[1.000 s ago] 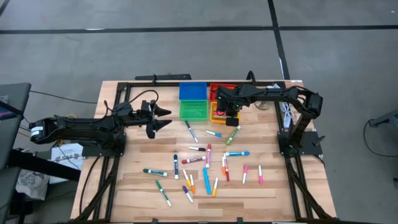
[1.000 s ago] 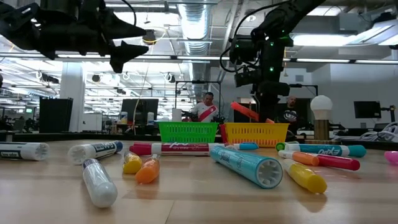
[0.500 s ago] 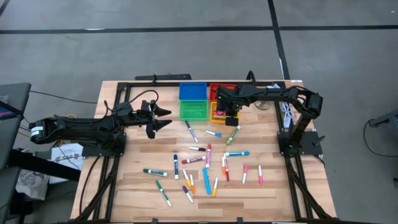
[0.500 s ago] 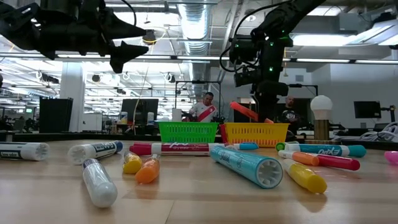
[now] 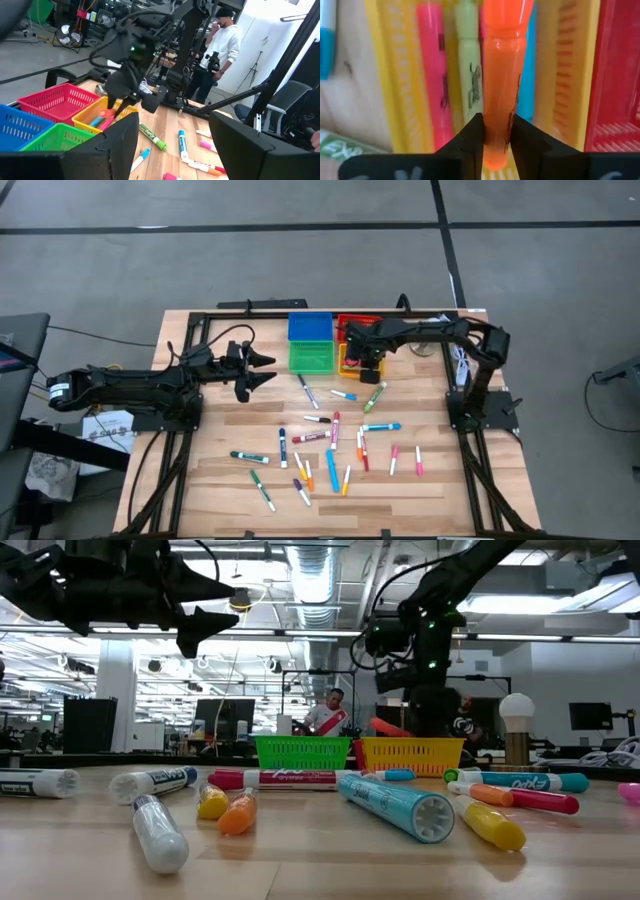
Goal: Pick & Place Markers
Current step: Put the orange highlighter pen into the yellow bin
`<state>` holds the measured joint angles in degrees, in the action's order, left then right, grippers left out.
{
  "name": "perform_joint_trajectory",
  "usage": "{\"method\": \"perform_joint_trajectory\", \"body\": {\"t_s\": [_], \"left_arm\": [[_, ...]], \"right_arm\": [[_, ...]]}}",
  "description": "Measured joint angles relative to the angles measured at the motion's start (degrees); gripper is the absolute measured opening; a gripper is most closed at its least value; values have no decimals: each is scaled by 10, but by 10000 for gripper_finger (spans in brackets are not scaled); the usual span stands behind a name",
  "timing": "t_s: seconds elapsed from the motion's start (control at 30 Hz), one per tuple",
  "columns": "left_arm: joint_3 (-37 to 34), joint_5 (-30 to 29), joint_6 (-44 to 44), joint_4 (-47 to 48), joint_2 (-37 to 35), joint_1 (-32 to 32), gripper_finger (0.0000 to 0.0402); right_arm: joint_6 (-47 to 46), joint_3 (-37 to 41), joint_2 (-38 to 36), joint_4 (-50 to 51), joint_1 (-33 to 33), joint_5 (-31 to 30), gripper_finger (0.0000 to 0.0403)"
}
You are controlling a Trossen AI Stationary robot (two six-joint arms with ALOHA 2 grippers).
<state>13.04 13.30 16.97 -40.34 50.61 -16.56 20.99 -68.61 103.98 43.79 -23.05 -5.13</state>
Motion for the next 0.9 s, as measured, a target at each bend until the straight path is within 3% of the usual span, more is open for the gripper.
{"method": "perform_joint_trajectory", "body": {"t_s": [0.57,0.9], "left_arm": [[0,0,-2,-9,0,4,241],[0,0,-2,-9,0,3,241]], "right_arm": [[-6,-3,37,-1,3,-3,84],[-3,-10,39,-5,0,-2,129]]}}
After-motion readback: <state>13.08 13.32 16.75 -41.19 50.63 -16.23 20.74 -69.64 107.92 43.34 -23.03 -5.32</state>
